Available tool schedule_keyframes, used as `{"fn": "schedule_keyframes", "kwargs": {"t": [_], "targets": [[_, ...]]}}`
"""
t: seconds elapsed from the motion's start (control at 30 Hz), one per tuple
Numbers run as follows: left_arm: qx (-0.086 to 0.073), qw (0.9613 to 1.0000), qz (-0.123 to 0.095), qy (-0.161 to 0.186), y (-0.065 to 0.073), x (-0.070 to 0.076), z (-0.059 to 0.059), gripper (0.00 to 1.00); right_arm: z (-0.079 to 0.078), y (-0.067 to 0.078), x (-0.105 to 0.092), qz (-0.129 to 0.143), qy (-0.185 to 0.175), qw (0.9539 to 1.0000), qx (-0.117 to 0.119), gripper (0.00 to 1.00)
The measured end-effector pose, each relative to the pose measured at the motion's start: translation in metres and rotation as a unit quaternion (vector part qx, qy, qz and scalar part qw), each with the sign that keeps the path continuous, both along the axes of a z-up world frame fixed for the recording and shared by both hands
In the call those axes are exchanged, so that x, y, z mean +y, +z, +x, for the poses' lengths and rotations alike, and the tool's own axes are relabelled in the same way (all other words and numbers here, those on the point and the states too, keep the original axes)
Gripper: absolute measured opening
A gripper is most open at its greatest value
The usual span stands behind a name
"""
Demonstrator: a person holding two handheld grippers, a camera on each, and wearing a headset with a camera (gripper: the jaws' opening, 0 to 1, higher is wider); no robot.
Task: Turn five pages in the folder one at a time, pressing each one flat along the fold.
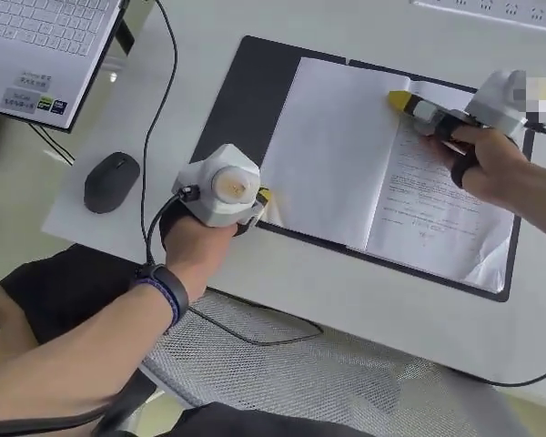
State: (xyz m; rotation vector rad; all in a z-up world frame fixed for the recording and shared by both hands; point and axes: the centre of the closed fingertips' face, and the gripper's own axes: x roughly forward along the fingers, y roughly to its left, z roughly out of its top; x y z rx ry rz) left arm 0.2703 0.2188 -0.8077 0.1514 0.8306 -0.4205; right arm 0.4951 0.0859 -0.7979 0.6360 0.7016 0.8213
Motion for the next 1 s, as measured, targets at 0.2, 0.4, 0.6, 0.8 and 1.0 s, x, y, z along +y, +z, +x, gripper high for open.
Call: {"fn": "schedule_keyframes", "kwargs": {"t": [0.2,0.4,0.6,0.8,1.0], "targets": [[0.001,1.0,0.001,0.001,0.001,-0.001,-0.001,0.0,0.016,-0.002,-0.005,0.017,-0.042,0.9989,0.011,0.0],[0.003,1.0,0.001,0.001,-0.002,0.0,0.0,0.0,0.023,-0.003,-0.006,0.025,-0.061,0.9978,0.009,0.0],[-0.001,1.0,-0.001,0.003,-0.002,0.0,0.0,0.0,0.016,-0.007,-0.01,0.034,-0.058,0.9977,0.007,0.0],[-0.002,1.0,-0.002,0.003,-0.001,0.0,0.0,0.0,-0.024,-0.002,-0.002,0.041,-0.019,0.999,-0.001,0.0],[-0.003,1.0,-0.003,0.001,-0.001,0.0,0.0,0.0,-0.049,0.001,0.002,0.043,0.013,0.999,-0.003,0.0]]}}
